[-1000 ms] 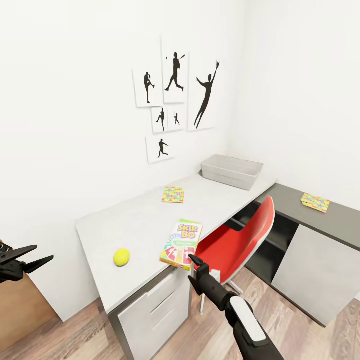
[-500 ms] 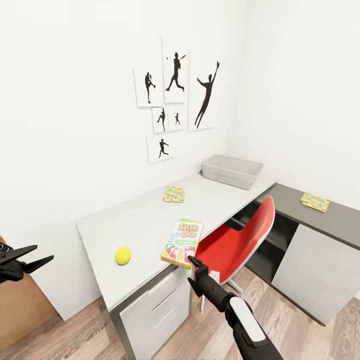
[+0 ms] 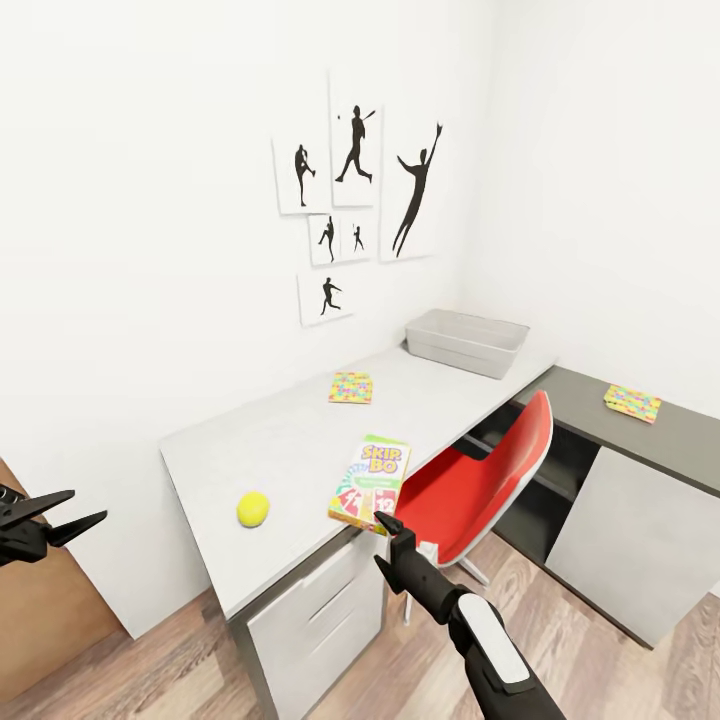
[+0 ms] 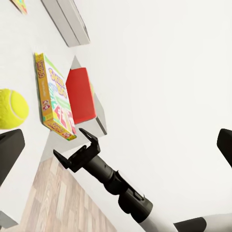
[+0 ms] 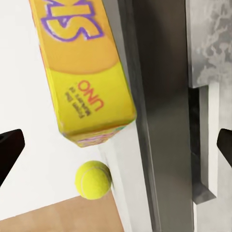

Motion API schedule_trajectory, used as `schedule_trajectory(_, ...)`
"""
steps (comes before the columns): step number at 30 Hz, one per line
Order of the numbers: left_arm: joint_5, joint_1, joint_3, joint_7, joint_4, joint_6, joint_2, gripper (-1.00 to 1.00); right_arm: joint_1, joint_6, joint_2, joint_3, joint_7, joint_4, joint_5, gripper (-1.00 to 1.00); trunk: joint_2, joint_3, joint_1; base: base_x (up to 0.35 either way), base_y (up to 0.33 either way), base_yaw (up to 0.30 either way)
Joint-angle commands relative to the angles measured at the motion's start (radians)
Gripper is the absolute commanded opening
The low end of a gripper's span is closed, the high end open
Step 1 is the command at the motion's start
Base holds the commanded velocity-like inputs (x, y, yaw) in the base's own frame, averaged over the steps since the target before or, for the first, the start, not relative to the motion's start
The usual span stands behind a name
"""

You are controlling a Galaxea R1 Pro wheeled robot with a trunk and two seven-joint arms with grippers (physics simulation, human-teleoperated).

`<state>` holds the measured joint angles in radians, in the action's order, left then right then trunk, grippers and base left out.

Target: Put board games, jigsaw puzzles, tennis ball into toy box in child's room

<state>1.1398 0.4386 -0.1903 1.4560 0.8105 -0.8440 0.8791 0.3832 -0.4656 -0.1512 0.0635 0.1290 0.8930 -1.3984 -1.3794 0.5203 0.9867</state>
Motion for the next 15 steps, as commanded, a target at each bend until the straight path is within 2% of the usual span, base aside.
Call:
schedule_trajectory(1,0.005,0.002,-0.006,0.004,-0.001,-0.011,0.001,1.00,0.001,-0.003,0.000,-0.001,0.001,0.000,-0.002,1.00,-0.001,0.001,0.000,0.000,0.001,0.000)
schedule_trajectory(15,0.006,0.002,-0.006,0.004,-0.001,-0.010,0.001,1.00,0.001,-0.002,-0.001,0.000,0.003,0.000,-0.001,1.00,-0.001,0.001,0.000,0.043,0.000,0.000)
